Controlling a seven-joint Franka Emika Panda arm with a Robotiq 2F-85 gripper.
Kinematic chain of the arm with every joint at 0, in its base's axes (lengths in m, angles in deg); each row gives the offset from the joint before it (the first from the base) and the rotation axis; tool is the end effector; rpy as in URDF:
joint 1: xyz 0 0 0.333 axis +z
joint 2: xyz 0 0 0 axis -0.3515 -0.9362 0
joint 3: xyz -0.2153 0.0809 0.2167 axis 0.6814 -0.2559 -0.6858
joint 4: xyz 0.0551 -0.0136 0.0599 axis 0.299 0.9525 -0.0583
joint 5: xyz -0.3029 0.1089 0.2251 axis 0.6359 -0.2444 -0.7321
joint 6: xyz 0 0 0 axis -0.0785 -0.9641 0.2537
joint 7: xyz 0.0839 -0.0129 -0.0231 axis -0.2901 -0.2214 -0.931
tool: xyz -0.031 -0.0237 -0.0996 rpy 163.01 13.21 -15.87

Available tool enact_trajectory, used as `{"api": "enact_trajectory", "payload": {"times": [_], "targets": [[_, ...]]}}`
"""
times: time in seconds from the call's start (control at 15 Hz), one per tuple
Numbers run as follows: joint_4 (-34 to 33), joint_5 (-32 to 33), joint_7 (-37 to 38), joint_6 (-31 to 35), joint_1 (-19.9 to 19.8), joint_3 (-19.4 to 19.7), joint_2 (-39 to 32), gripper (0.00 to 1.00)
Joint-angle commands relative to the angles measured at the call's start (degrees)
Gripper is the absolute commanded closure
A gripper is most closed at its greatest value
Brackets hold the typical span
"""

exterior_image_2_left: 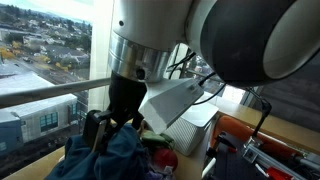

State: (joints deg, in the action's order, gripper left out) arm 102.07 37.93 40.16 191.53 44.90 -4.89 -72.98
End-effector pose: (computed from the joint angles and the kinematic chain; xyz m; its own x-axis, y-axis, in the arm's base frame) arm 0.5453 0.3505 0.2850 0.9851 0.0059 0.1719 -0.0125 -0.9943 0.1056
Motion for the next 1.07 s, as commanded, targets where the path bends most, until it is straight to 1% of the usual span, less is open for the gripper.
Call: {"api": "enact_trajectory", "payload": {"times": [0.0,0.27,0.33,0.4,0.47,0.53,0.6,0.8,1.0], "targets": [[-6.0,0.0,-1.0,0.7,1.7,2.6,-7.5,0.0],[-8.5,-2.7,-2.9,-0.1,0.9,3.8,-13.2,0.0],[-9.1,-3.4,-3.5,-0.5,0.8,3.9,-14.1,0.07],[-9.4,-4.1,-4.1,-0.6,0.8,4.1,-14.6,0.28],[-9.6,-4.8,-4.7,-0.6,0.8,4.2,-14.7,0.32],[-9.5,-5.5,-5.3,-0.6,0.7,4.2,-14.4,0.33],[-9.3,-6.3,-5.8,-0.6,0.6,4.1,-13.7,0.39],[-7.1,-9.0,-7.3,-0.9,-0.5,3.9,-10.1,0.61],[-4.3,-11.8,-8.9,-1.9,-2.2,3.7,-5.0,0.83]]}}
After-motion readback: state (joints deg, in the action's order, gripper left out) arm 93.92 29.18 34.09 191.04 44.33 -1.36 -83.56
